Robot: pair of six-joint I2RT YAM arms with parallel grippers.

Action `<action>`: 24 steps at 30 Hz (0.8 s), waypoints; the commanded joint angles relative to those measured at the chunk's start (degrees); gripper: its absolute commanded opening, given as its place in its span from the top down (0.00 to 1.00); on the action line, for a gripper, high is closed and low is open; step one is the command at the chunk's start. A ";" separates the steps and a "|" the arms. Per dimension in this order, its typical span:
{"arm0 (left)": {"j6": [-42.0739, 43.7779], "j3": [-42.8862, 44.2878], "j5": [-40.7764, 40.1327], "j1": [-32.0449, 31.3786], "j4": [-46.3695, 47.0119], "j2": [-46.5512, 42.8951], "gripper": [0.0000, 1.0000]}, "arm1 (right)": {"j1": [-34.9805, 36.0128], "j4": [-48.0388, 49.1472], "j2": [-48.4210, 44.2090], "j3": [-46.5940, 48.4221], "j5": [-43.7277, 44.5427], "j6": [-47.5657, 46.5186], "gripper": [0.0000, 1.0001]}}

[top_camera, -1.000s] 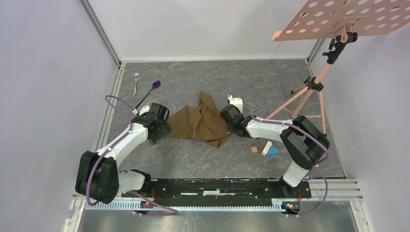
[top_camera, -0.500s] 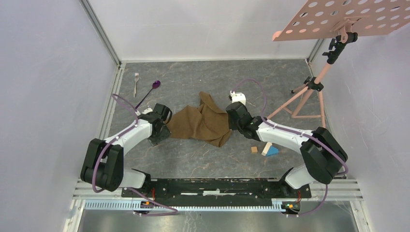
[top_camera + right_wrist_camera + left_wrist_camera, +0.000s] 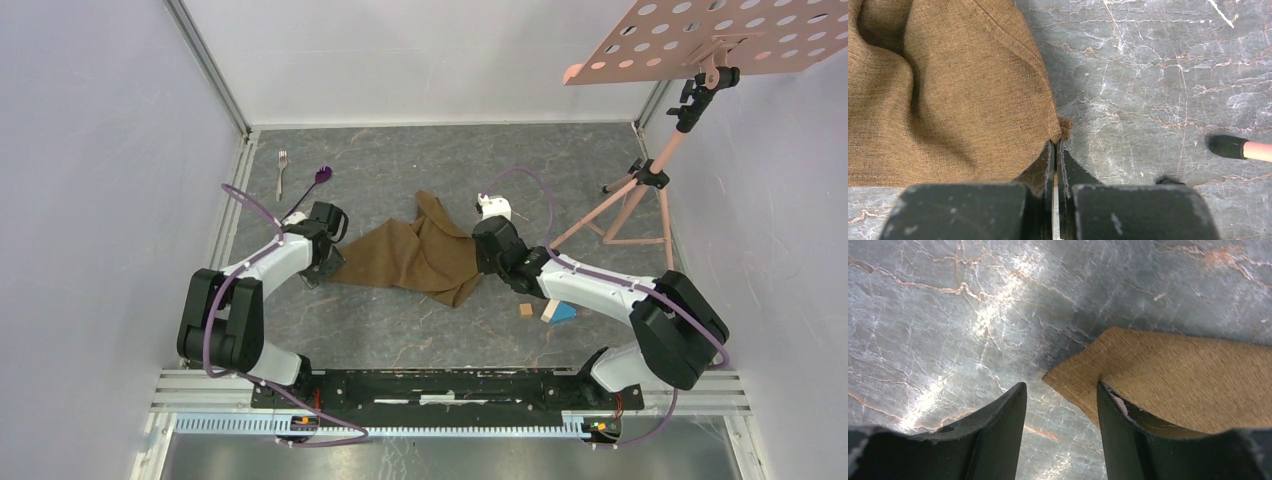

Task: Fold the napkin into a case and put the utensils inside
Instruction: Pick up the crumpled napkin from the center of the board.

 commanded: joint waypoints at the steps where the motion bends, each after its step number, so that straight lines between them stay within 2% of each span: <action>1: 3.11 0.38 -1.18 1.43 3.92 1.24 0.40 | -0.13 2.36 -2.33 -0.65 0.69 -1.43 1.00; 7: 3.49 -1.49 -0.27 2.24 7.98 2.49 0.44 | -0.14 2.96 -2.58 -1.14 -0.37 -1.81 1.00; 12: 2.49 -3.75 3.90 2.20 12.30 3.86 0.56 | -0.16 3.35 -3.53 -0.73 -1.61 -2.71 1.00; 16: 1.82 -5.86 4.71 2.33 14.30 3.61 0.73 | -0.13 2.57 -4.26 -0.09 -1.03 -3.49 1.00; 18: 2.50 -6.46 5.03 2.56 15.13 3.04 0.95 | -0.12 2.63 -4.67 0.09 -1.10 -3.95 1.00; 21: 3.03 -6.44 4.90 2.84 15.11 -1.98 0.98 | -0.24 0.94 -5.39 1.96 -0.24 -5.62 1.00; 24: 3.17 -4.80 5.79 2.94 12.81 -12.51 0.98 | -0.25 -1.72 -7.92 5.35 1.71 -8.48 1.00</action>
